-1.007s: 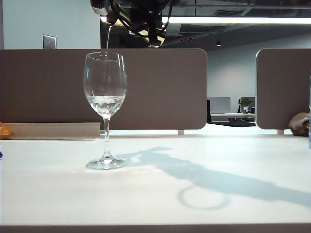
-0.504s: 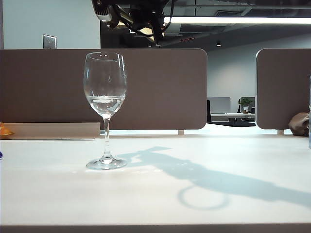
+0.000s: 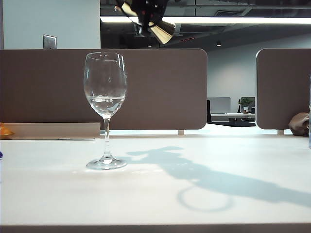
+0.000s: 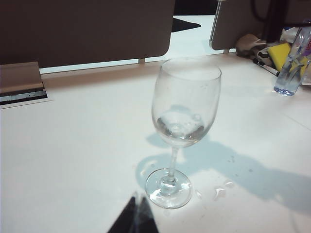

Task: Pick up the jigger and pour the water inside into the glass.

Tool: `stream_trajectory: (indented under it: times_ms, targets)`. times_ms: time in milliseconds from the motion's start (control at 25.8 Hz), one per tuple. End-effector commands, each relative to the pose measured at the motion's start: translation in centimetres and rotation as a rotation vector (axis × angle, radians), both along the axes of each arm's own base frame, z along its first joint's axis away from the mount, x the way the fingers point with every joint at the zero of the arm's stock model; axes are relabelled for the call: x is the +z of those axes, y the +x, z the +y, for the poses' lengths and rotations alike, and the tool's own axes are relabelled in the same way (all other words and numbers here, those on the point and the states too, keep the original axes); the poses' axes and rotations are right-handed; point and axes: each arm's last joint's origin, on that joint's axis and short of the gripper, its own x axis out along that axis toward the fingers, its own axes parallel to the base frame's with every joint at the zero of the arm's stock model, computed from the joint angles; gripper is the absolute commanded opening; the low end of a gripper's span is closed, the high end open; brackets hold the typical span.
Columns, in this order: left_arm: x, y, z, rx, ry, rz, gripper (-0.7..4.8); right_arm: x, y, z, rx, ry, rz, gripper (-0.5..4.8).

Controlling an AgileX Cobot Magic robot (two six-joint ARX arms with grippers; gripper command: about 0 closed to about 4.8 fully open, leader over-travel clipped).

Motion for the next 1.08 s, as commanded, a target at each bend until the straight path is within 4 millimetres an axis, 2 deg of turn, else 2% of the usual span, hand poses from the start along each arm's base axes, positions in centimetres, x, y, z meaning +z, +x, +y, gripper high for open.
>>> stream_trajectory:
  times_ms: [39, 271, 581, 697, 736, 814, 852, 1085]
  targets:
    - [0.4, 0.0, 0.0, -0.001, 0.001, -0.016, -0.06, 1.6, -0.6, -1.2, -0.042, 0.294, 0.079, -0.01]
    - [0.4, 0.0, 0.0, -0.002, 0.001, -0.016, -0.06, 1.6, -0.7, -4.1, -0.122, 0.485, 0.237, -0.01]
    - [0.4, 0.0, 0.0, -0.001, 0.002, -0.016, -0.06, -0.9, -3.0, -8.0, -0.117, 0.632, 0.305, -0.01]
    - [0.2, -0.1, 0.0, -0.002, 0.002, -0.004, -0.06, -3.6, -4.4, -9.8, -0.078, 0.769, 0.306, -0.01]
    - [0.2, -0.1, 0.0, -0.002, 0.002, 0.002, -0.06, -5.0, -4.5, -10.3, -0.060, 0.821, 0.322, -0.01]
    - [0.1, -0.1, 0.0, -0.002, 0.002, 0.006, -0.06, -6.2, -4.5, -10.7, -0.052, 0.872, 0.353, -0.01]
    - [0.1, -0.1, 0.0, -0.002, 0.002, 0.008, -0.06, -7.5, -4.5, -11.1, -0.038, 0.915, 0.384, -0.01]
    - [0.1, -0.1, 0.0, -0.003, 0.002, 0.008, -0.06, -10.6, -4.1, -11.6, -0.020, 1.002, 0.429, -0.01]
